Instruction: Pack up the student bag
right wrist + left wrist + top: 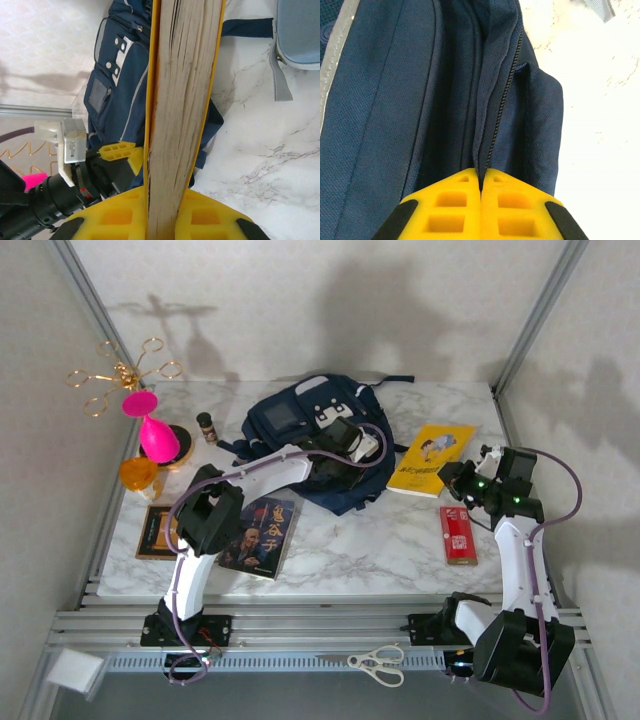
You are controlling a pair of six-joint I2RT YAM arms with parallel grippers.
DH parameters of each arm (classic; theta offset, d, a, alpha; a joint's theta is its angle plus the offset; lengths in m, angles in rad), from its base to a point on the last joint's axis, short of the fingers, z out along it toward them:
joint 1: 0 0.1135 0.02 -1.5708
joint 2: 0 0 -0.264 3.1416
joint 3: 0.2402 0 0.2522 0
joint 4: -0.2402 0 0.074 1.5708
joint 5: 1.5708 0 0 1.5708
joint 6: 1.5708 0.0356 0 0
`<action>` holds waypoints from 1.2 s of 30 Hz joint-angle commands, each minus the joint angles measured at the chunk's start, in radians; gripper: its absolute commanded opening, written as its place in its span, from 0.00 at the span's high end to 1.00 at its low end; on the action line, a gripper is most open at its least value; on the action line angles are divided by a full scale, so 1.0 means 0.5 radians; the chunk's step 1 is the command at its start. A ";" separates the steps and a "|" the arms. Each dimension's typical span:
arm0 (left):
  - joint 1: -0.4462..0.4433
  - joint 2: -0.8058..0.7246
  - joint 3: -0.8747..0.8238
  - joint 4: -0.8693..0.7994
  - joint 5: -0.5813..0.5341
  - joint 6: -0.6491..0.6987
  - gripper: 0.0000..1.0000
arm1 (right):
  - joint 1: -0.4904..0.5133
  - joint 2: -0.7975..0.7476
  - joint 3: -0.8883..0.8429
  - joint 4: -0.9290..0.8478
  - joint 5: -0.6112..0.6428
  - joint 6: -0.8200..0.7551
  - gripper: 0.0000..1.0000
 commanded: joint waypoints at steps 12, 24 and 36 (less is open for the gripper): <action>0.019 -0.372 -0.032 -0.065 0.180 -0.045 1.00 | -0.003 -0.011 -0.008 0.075 -0.331 -0.157 1.00; 0.031 -0.348 -0.119 0.013 0.339 -0.156 1.00 | 0.116 0.065 -0.170 0.245 -0.389 -0.070 1.00; 0.031 -0.219 -0.149 0.097 0.307 -0.214 1.00 | 0.161 0.190 -0.272 0.369 -0.356 -0.056 1.00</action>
